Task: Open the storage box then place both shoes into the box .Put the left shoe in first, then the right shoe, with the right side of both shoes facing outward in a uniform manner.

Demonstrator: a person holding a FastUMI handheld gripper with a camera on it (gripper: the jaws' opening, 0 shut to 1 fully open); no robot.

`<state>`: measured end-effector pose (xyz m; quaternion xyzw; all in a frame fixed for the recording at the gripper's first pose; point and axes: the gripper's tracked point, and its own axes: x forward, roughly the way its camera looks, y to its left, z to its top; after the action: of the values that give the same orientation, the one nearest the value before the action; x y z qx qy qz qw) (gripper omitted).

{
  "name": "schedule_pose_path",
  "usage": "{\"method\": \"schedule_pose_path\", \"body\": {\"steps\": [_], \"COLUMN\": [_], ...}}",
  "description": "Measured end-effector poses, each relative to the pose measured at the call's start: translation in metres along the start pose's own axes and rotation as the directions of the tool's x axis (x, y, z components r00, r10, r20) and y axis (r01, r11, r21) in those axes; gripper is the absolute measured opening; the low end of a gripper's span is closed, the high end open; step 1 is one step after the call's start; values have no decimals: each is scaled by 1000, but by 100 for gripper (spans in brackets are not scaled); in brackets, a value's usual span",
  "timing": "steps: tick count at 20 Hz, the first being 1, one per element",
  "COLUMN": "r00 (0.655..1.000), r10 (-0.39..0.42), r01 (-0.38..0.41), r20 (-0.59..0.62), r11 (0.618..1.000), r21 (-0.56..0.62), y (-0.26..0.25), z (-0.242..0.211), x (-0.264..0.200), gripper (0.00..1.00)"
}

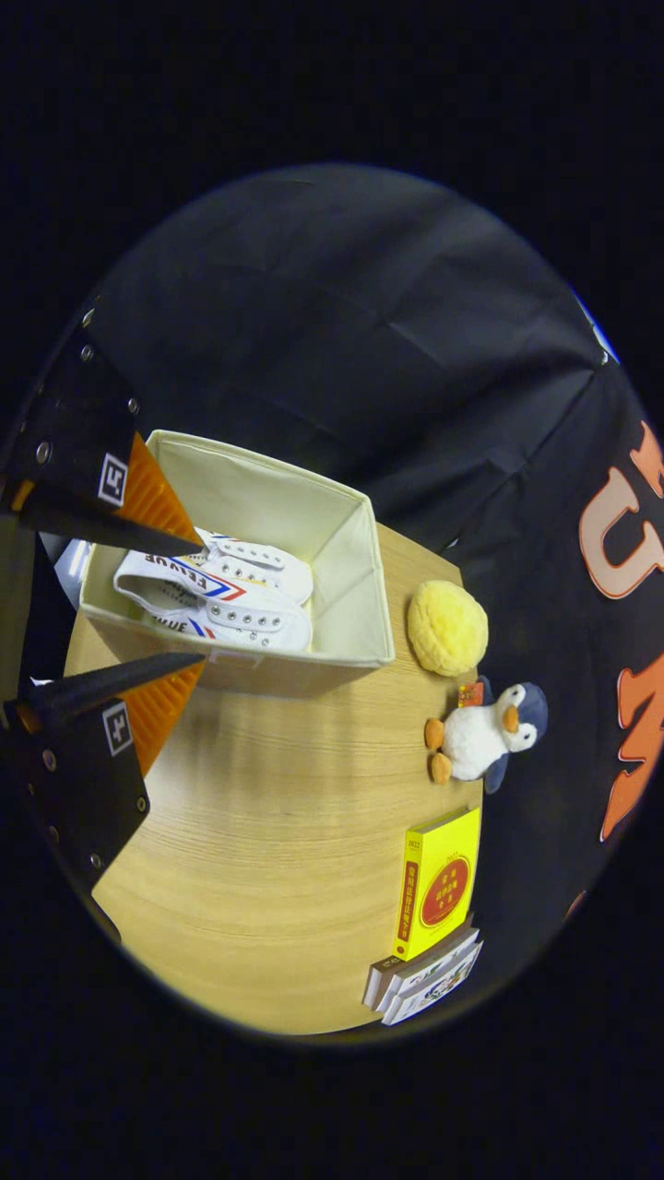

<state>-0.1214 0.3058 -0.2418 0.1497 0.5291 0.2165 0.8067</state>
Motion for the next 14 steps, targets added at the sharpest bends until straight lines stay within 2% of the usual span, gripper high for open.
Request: {"method": "schedule_pose_path", "body": {"steps": [1, 3, 6, 9, 14], "r00": [999, 992, 962, 889, 769], "r10": [-8, -23, -63, -137, -217], "r01": [7, 20, 57, 138, 247], "r20": [41, 127, 264, 437, 601], "r11": [1000, 1000, 998, 990, 968], "r21": [8, 22, 28, 30, 34], "y": [-9, -28, -62, -102, -150], "z": [6, 22, 50, 84, 112], "x": [-9, -27, -55, -94, -144], "gripper": [71, 82, 89, 92, 92]}}
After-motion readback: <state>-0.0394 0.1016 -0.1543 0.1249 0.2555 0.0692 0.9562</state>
